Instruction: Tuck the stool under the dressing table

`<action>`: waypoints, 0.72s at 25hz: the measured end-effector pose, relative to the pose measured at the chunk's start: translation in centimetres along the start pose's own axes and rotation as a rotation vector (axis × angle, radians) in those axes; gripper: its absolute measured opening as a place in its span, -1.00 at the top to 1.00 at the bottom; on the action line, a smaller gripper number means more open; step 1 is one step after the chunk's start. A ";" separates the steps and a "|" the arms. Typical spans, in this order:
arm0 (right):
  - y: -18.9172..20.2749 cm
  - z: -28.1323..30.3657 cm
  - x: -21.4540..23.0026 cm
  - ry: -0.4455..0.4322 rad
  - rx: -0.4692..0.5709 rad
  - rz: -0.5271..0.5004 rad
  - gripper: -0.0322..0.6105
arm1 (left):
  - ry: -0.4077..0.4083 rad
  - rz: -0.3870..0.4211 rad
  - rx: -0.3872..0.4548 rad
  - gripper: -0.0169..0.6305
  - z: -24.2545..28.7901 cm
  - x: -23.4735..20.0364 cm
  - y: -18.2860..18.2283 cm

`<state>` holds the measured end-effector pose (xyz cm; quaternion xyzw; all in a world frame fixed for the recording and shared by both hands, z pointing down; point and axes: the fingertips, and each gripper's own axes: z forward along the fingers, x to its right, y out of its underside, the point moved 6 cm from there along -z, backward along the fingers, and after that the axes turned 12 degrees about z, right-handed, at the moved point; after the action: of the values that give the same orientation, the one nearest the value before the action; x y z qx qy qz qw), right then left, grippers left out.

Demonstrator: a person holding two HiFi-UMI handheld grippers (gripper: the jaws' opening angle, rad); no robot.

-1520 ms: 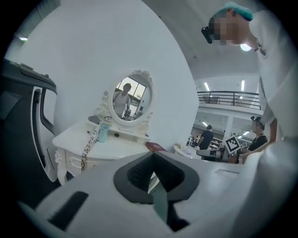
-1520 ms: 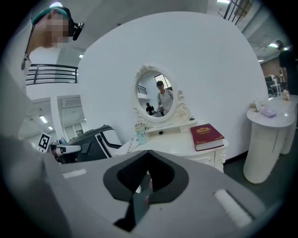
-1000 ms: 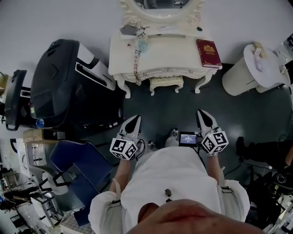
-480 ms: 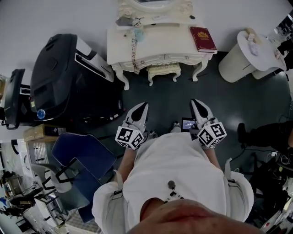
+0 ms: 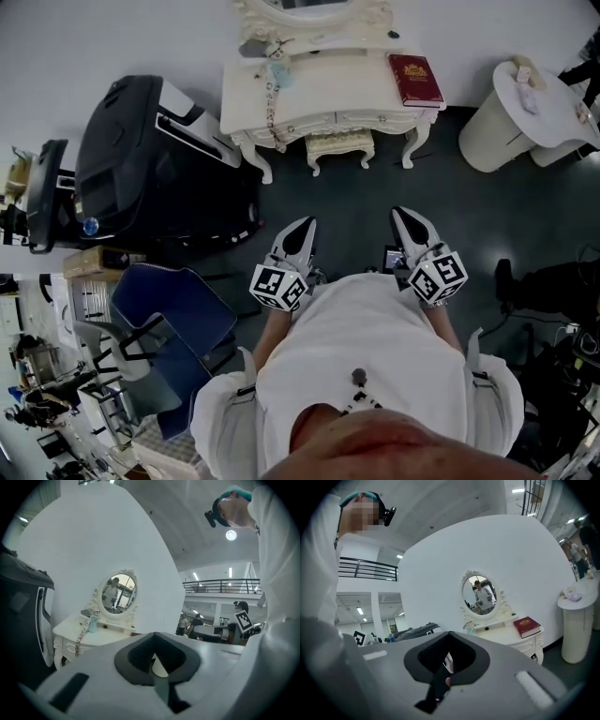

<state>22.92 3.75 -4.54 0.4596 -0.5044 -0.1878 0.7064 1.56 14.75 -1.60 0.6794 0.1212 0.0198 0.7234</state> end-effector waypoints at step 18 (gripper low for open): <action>-1.1 -5.3 6.5 -0.034 -0.052 0.026 0.88 | -0.054 0.007 0.010 0.92 3.1 9.3 1.2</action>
<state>30.57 0.84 -2.31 0.4311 -0.5173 -0.1995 0.7118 11.38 13.60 -1.65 0.6835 0.0993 0.0036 0.7231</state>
